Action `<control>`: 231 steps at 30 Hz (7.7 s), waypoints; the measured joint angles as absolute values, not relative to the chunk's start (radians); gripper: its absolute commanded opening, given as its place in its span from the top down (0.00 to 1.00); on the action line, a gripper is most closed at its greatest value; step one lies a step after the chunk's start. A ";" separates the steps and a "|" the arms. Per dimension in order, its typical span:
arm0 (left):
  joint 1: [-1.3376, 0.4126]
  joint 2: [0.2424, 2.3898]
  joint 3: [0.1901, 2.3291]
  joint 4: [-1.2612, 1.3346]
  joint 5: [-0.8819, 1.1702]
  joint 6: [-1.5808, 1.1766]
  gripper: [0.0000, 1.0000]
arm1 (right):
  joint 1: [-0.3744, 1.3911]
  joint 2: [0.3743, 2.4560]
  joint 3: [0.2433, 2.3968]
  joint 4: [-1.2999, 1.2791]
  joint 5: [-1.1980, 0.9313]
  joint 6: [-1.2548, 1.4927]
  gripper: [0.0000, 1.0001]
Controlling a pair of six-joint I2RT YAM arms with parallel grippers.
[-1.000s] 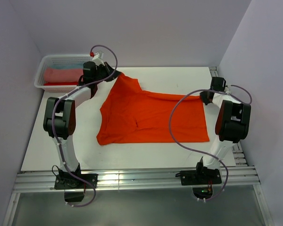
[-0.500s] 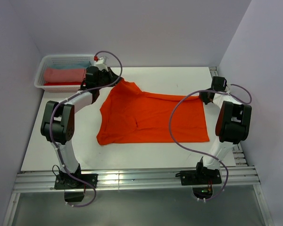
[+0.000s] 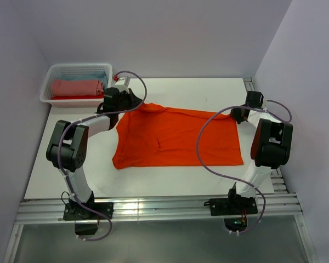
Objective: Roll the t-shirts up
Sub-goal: Fold the tshirt
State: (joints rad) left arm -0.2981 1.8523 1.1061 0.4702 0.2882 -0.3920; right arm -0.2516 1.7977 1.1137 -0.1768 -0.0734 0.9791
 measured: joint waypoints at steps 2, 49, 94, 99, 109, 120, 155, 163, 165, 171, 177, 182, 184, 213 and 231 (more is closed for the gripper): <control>-0.298 1.837 1.081 0.489 0.280 -0.385 1.00 | -0.252 1.795 1.107 -0.176 -0.075 0.979 1.00; -0.338 1.505 0.788 0.559 0.185 -0.353 1.00 | -0.286 1.651 1.013 -0.193 -0.126 0.952 1.00; -0.422 1.285 0.649 0.390 -0.046 -0.413 1.00 | -0.326 1.582 0.902 -0.189 -0.152 0.945 1.00; -0.427 1.283 0.630 0.383 -0.051 -0.414 1.00 | -0.343 1.582 0.902 -0.189 -0.152 0.945 1.00; -0.435 1.283 0.625 0.377 -0.052 -0.414 1.00 | -0.382 1.583 0.899 -0.187 -0.172 0.945 1.00; -0.459 1.246 0.600 0.374 -0.069 -0.413 1.00 | -0.392 1.597 0.865 -0.180 -0.178 0.945 1.00; -0.506 1.111 0.544 0.280 -0.134 -0.418 1.00 | -0.393 1.555 0.796 -0.165 -0.193 0.944 1.00; -0.506 1.108 0.543 0.263 -0.148 -0.431 1.00 | -0.393 1.511 0.784 -0.172 -0.193 0.937 1.00; -0.506 1.106 0.543 0.263 -0.148 -0.431 1.00 | -0.393 1.505 0.784 -0.175 -0.192 0.934 1.00; -0.506 1.094 0.544 0.258 -0.148 -0.432 1.00 | -0.393 1.502 0.784 -0.190 -0.191 0.926 1.00; -0.506 1.063 0.543 0.238 -0.155 -0.433 1.00 | -0.398 1.494 0.784 -0.195 -0.189 0.922 1.00; -0.506 1.035 0.543 0.226 -0.155 -0.439 1.00 | -0.403 1.480 0.777 -0.195 -0.188 0.921 1.00; -0.506 1.030 0.543 0.220 -0.155 -0.441 1.00 | -0.404 1.480 0.775 -0.194 -0.188 0.920 1.00; -0.512 1.020 0.408 0.166 -0.133 -0.587 0.33 | -0.413 1.507 0.692 -0.136 -0.147 0.923 0.51; -0.388 1.336 0.729 0.107 -0.184 -0.613 0.32 | -0.174 1.639 1.010 -0.222 0.061 0.793 0.49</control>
State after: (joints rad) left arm -0.3882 1.3361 0.7288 0.1070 -0.1841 -0.6132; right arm -0.1738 1.6394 1.0100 -0.2218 0.0608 0.7925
